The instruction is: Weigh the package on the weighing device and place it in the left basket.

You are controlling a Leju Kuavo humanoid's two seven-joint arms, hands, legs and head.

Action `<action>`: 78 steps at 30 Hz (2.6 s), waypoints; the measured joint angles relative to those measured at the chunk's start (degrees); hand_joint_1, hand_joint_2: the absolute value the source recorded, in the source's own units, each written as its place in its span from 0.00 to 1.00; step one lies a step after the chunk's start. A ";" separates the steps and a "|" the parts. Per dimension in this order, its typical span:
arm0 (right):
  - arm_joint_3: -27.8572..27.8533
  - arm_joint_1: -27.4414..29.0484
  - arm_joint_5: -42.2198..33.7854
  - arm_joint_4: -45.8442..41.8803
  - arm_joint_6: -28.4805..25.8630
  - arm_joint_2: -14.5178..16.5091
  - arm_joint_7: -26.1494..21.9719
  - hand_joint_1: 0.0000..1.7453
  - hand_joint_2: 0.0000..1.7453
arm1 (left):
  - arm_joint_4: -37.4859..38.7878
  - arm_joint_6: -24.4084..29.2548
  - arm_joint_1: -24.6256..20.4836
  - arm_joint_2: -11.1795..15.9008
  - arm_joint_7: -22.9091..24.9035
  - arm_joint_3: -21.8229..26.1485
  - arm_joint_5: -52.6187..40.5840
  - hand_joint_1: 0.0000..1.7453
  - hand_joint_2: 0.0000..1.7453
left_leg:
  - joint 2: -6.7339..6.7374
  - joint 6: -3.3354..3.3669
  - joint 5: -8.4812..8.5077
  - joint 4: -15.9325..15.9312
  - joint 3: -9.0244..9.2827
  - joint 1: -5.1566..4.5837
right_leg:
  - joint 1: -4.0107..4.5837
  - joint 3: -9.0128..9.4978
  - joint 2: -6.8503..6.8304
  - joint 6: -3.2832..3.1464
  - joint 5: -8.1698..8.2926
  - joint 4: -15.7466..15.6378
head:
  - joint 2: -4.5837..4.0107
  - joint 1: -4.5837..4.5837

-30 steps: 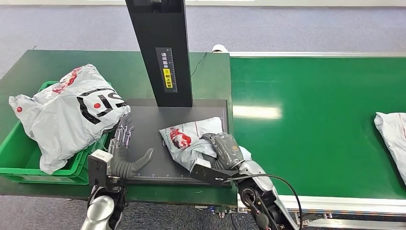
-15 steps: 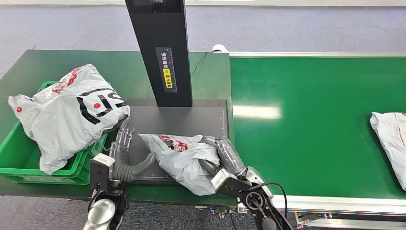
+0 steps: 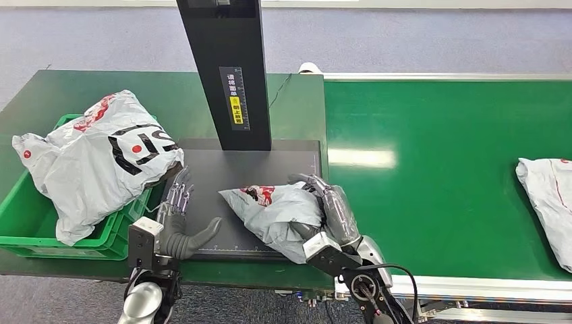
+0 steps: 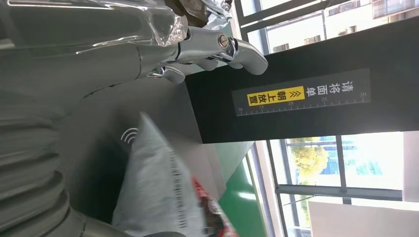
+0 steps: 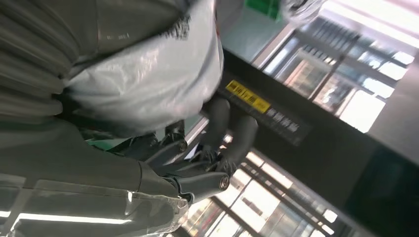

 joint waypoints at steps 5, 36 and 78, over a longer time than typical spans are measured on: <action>-0.99 0.34 6.95 0.64 -2.23 0.28 8.84 0.00 1.00 | -0.33 -0.15 0.49 -0.23 0.13 -0.01 -0.02 0.00 1.00 | 0.00 0.00 0.00 0.00 0.00 0.00 | 0.00 0.00 0.00 0.00 0.00 0.00 | 0.00 -0.01; -11.66 3.56 -19.60 -0.73 8.31 3.69 0.54 0.00 1.00 | -2.21 0.26 2.64 -1.02 -1.25 0.62 -1.09 0.00 1.00 | 0.00 0.00 0.00 0.00 0.01 0.00 | 0.00 0.01 0.00 0.00 0.00 0.00 | 0.00 0.01; -11.37 2.17 -30.78 5.73 43.40 -0.17 10.64 0.00 1.00 | -2.21 -1.34 3.78 -0.78 -2.89 0.81 -2.93 0.00 1.00 | -0.01 0.00 -0.01 0.00 0.01 0.00 | 0.00 0.02 0.00 0.00 0.00 -0.01 | 0.00 -0.01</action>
